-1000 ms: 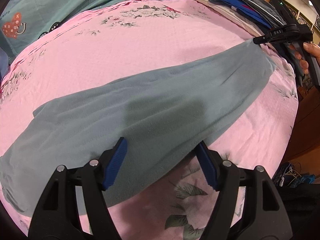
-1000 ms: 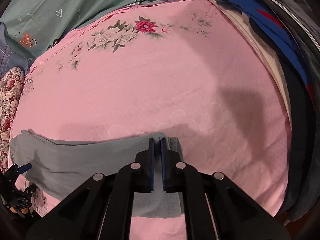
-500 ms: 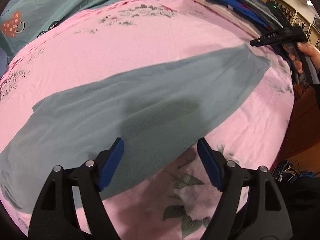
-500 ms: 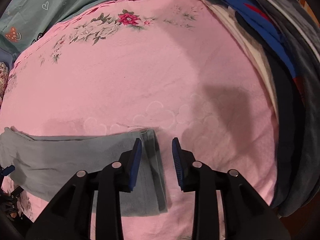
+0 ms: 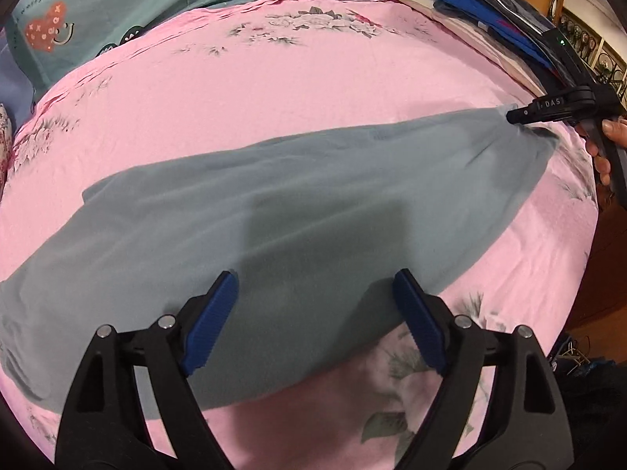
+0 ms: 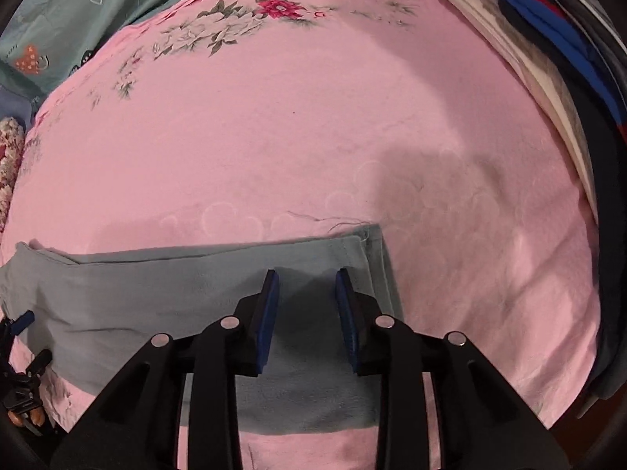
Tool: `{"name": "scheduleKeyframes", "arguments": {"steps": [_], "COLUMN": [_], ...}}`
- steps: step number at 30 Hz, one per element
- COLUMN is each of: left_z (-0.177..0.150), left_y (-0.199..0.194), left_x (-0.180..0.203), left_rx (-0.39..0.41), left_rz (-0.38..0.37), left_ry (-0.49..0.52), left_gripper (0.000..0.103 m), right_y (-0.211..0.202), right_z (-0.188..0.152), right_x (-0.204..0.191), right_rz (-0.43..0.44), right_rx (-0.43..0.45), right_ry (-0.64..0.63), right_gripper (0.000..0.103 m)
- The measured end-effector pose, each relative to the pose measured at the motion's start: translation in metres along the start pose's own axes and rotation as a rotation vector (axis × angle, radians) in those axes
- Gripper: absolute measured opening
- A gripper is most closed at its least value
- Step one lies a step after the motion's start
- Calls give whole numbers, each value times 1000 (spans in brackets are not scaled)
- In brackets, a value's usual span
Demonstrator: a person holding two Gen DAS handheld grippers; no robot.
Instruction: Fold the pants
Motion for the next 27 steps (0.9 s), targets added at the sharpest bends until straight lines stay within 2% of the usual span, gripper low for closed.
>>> {"name": "scheduleKeyframes", "arguments": {"steps": [3,4,7,10,12,14,18,23,27], "left_z": [-4,-4,-9,-18,-30,-40,-43,-28,-32], "left_y": [-12,-20,-45,-54,-48,-43,-38,-29,-21], "left_x": [-9,-13,-40,-81,-113,-137,-166,-182,-187], "left_rx": [31,54,113,110,78,51,44,44,11], "left_rz": [11,14,53,110,164,180,205,195,187], "left_ry": [-22,-29,-63,-116,-160,-207,-258,-286,-277], "left_gripper": [83,83,84,84,84,84,84,84,84], "right_y": [-12,-18,-37,-45,-42,-32,2,51,56], "right_z": [3,5,11,12,9,6,8,5,-20], "right_x": [-6,-16,-78,-172,-244,-310,-405,-470,-482], "right_rz": [8,38,182,328,441,522,564,586,638], "right_rx": [29,46,79,67,22,-36,-138,-316,-479], "right_ry": [-2,-8,-81,-232,-328,-400,-487,-508,-513], "right_gripper": [30,30,30,30,30,30,30,31,32]}}
Point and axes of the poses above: each gripper's, at about its wrist camera, not at the fingertips, and y roughly the way its jaws point, x to its right, z to its top, the point moved 10 cm from there along y, roughly the way its jaws point, and after that the axes turned 2 degrees about z, right-handed, at the moved point
